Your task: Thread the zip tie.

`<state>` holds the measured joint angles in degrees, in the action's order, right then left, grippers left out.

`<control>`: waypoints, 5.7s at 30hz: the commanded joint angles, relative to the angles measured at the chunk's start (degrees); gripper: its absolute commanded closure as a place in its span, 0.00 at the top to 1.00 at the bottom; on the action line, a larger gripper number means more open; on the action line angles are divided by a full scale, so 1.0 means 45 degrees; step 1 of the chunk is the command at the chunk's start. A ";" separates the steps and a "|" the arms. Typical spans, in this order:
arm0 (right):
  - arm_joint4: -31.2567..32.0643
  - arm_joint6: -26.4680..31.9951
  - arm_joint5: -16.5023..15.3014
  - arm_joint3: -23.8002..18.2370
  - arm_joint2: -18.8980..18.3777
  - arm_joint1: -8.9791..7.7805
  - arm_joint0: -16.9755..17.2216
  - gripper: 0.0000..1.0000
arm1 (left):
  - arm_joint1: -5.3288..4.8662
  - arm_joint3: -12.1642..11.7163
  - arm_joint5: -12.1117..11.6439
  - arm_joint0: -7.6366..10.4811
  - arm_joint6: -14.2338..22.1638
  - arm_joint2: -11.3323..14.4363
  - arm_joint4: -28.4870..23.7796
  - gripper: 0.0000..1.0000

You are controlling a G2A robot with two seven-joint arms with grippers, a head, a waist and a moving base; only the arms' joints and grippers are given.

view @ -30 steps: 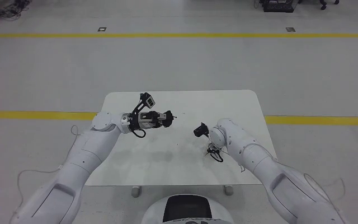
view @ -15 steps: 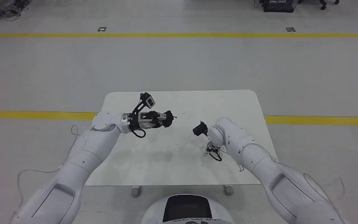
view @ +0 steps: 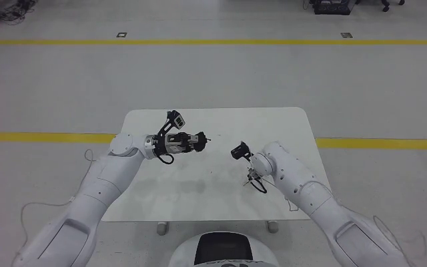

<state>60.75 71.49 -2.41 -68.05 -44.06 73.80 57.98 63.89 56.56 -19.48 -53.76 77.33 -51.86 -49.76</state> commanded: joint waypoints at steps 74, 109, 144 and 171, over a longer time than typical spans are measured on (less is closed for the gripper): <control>-0.2831 -1.7879 -0.3793 -0.7478 -0.4294 -0.2366 0.6511 0.00 | -0.0061 0.1814 0.0567 -0.0859 -0.4006 0.0200 0.2378 0.00; -0.3445 -2.1032 -0.3751 -0.5033 -0.2298 -0.2080 0.4765 0.00 | 0.0017 0.2365 0.0435 -0.1407 -0.5022 -0.0139 0.1865 0.00; -0.3313 -2.1372 -0.3793 -0.4545 -0.1773 -0.1660 0.4415 0.00 | -0.0029 0.2921 0.0279 -0.1736 -0.5148 -0.0385 0.2548 0.00; -0.3800 -2.0944 -0.3793 -0.4953 -0.2136 -0.1454 0.4766 0.00 | -0.0008 0.3357 0.0000 -0.2107 -0.5546 -0.0816 0.3111 0.00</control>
<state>44.01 -22.79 -19.48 -90.29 -53.74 67.27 79.47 63.82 71.62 -19.48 -63.16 52.60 -55.48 -35.80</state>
